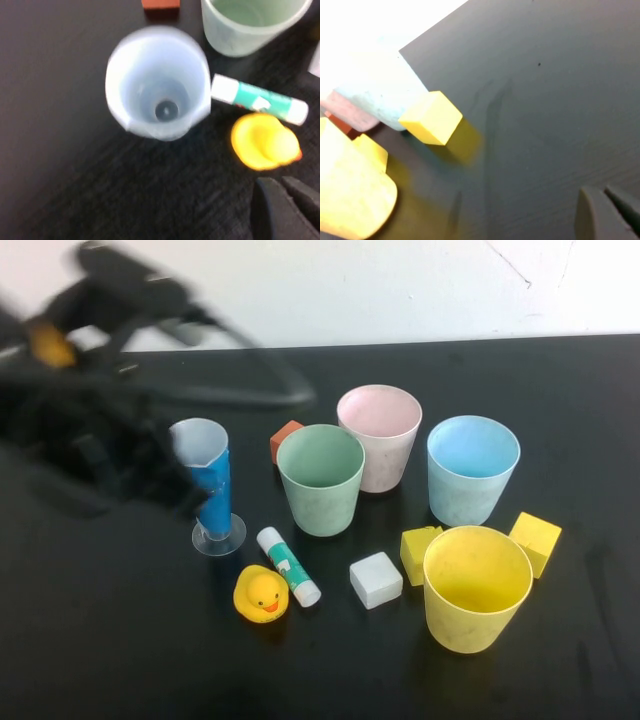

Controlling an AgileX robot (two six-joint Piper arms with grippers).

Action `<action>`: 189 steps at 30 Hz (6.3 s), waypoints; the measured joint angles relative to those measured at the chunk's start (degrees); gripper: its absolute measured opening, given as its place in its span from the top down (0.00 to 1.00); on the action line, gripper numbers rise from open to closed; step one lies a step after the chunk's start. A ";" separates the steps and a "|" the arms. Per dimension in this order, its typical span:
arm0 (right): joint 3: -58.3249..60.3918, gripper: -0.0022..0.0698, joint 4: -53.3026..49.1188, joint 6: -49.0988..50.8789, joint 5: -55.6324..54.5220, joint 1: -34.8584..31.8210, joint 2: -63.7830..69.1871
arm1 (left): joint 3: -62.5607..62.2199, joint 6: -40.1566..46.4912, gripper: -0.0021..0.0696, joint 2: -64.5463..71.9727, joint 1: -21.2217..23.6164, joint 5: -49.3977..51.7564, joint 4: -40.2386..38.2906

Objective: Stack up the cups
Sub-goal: Pick up the green cup, then place the green cup on the pink cup, then pick up the yellow cup, then place the yellow cup on the blue cup

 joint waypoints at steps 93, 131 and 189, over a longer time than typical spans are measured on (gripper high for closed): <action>0.08 0.95 3.13 -7.22 0.55 0.00 0.00 | -28.09 -14.65 0.63 29.21 -5.61 -16.14 9.13; -75.07 0.95 -12.23 -48.30 51.21 14.53 70.86 | 35.79 -16.62 0.97 -39.58 -5.61 -26.03 15.18; -108.57 0.94 -35.57 -31.34 51.69 27.41 104.04 | 35.79 -20.51 0.97 -39.58 -5.61 -26.03 19.04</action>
